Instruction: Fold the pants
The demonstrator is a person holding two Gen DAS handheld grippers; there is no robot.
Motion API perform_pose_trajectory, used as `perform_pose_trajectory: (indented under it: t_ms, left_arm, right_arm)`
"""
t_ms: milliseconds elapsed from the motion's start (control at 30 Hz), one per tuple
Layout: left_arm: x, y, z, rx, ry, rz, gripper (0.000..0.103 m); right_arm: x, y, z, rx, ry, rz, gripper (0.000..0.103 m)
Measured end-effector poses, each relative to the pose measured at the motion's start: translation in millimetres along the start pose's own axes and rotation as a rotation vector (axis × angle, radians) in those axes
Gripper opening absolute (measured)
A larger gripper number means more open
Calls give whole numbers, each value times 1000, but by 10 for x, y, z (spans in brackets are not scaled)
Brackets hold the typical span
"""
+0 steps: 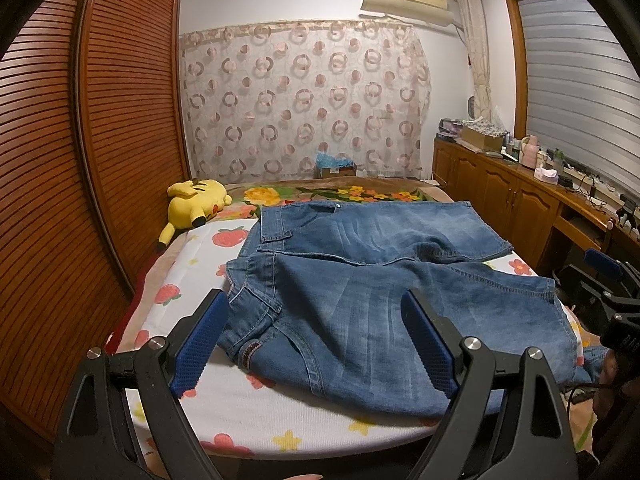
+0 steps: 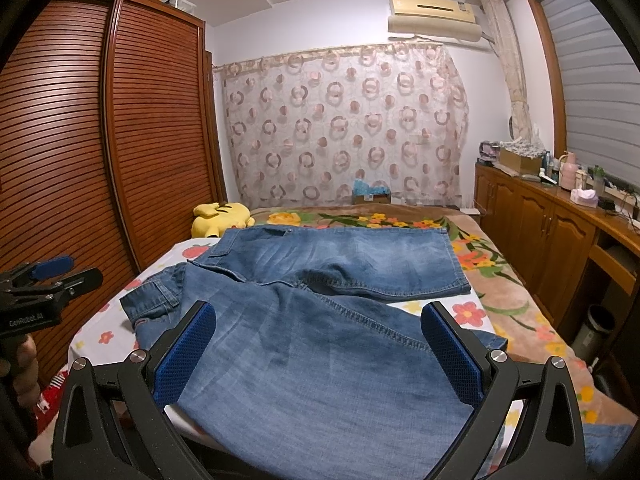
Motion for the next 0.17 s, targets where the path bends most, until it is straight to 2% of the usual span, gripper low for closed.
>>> perform_pose_trajectory:
  t_ms: [167]
  left_arm:
    - [103,-46,-18,-3,-9,-22,88]
  right_arm:
    - [34,-28,56,1,-2,-14,102]
Point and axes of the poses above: each gripper's, at about its wrist camera, not at the fingertips, and x roughly the way its jaws point, z to its right, y to its top, the point moved 9 cm from there along x, roughly the way its jaws point, and after that the axes turned 1 degree about -x, right-handed, at the moved point
